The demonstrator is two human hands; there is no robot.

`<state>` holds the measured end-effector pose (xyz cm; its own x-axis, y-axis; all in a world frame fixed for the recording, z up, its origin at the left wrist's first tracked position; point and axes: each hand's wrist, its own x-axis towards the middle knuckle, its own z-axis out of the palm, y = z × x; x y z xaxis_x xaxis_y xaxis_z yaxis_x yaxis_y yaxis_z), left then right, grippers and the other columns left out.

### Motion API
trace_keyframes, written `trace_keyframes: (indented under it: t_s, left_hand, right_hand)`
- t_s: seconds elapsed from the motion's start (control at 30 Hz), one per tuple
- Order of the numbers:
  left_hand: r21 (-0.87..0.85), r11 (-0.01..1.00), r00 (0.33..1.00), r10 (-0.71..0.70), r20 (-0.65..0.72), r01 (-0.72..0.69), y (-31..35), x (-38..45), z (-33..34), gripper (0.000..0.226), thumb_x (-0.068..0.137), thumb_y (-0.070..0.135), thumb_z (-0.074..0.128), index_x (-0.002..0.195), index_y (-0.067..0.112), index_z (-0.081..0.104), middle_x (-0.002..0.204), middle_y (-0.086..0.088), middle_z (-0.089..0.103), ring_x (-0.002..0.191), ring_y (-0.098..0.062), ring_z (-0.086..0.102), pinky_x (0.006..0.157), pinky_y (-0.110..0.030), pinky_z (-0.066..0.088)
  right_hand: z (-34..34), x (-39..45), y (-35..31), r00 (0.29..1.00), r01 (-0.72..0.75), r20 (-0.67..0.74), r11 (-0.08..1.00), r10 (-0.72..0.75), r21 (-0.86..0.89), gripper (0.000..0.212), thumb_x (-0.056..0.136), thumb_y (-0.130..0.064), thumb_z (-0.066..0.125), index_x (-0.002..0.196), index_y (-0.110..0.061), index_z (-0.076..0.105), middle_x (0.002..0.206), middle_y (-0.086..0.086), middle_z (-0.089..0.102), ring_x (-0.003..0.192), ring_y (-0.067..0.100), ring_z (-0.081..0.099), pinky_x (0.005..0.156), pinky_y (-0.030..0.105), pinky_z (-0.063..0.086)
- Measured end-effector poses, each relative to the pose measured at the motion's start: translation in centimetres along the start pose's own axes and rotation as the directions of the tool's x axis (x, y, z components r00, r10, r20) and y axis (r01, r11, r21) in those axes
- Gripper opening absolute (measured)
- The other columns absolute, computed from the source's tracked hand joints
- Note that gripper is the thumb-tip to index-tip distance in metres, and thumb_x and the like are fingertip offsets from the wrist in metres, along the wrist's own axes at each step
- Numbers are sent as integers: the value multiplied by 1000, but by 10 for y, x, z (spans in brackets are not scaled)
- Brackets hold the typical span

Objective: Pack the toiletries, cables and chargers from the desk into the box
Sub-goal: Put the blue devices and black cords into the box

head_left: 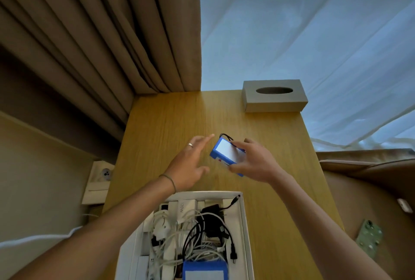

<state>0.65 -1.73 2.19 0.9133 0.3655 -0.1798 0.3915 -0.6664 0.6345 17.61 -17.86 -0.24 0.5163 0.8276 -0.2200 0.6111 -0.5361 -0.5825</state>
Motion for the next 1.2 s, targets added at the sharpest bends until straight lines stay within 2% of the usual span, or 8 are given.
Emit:
trace_keyframes:
  t_s: [0.13, 0.3, 0.4, 0.53, 0.7, 0.9, 1.0, 1.2]
  left_hand:
    - [-49, 983, 979, 168, -111, -175, 24, 6, -17, 73, 84, 14, 76, 143, 39, 42, 149, 9, 35, 108, -9, 52, 83, -29, 54]
    - [-29, 973, 940, 214, -266, -229, 41, -2, -49, 34, 87, 32, 72, 120, 31, 63, 94, 23, 47, 86, 17, 48, 69, -7, 43]
    - [-141, 956, 923, 199, -330, -256, 47, -12, -65, 30, 88, 33, 71, 116, 34, 61, 88, 13, 52, 81, 6, 51, 66, -9, 38]
    - [-427, 873, 954, 124, -274, -236, 53, -33, -81, 33, 88, 38, 68, 119, 37, 58, 105, -10, 69, 95, -31, 63, 80, -47, 54]
    - [-678, 729, 996, 67, -66, -94, 38, -76, -86, 32, 91, 27, 69, 123, 27, 61, 84, -9, 73, 75, -19, 66, 69, -32, 53]
    - [-774, 634, 1000, 6, -3, -6, 28, -114, -87, 47, 85, 60, 59, 113, 24, 67, 91, -11, 76, 74, -20, 65, 56, -25, 49]
    - [-790, 613, 997, -75, -24, 27, 29, -116, -84, 37, 90, 49, 64, 114, 20, 64, 83, -9, 74, 68, -23, 67, 59, -33, 54]
    - [-812, 584, 998, -46, -50, -14, 23, -133, -79, 28, 95, 24, 63, 118, 8, 62, 77, -15, 72, 63, -29, 69, 60, -33, 58]
  right_hand:
    - [-34, -23, -21, 993, 89, 38, 912, -114, 400, 57, 78, -46, 71, 134, -42, 59, 108, -9, 61, 93, 8, 64, 74, 25, 58]
    - [-56, -50, -54, 991, 133, -55, 779, -126, 612, 31, 84, -63, 59, 113, -57, 68, 102, -19, 71, 94, 5, 66, 78, 15, 53]
    - [-59, -61, -71, 984, 176, -126, 687, -123, 705, 30, 80, -59, 68, 109, -49, 70, 94, -11, 73, 84, 6, 66, 79, 20, 54]
    - [-57, -66, -97, 972, 235, -209, 577, -112, 783, 32, 82, -42, 73, 113, -41, 72, 87, -4, 71, 76, 13, 62, 76, 24, 54]
    - [-54, -76, -121, 981, 195, -171, 404, -94, 894, 38, 92, -39, 67, 123, -18, 68, 90, 10, 69, 78, 23, 59, 71, 29, 54]
    - [-28, -93, -140, 997, 68, -71, 368, -5, 927, 38, 95, -42, 62, 109, -8, 71, 75, 13, 62, 63, 19, 58, 58, 27, 49]
    - [-11, -101, -145, 1000, 26, -22, 371, -13, 928, 37, 92, -46, 66, 104, -11, 72, 72, 10, 63, 62, 17, 58, 56, 25, 49]
    - [10, -122, -129, 970, 70, 79, 578, -228, 813, 56, 88, -60, 62, 130, -23, 64, 127, 7, 69, 123, 25, 63, 108, 44, 47]
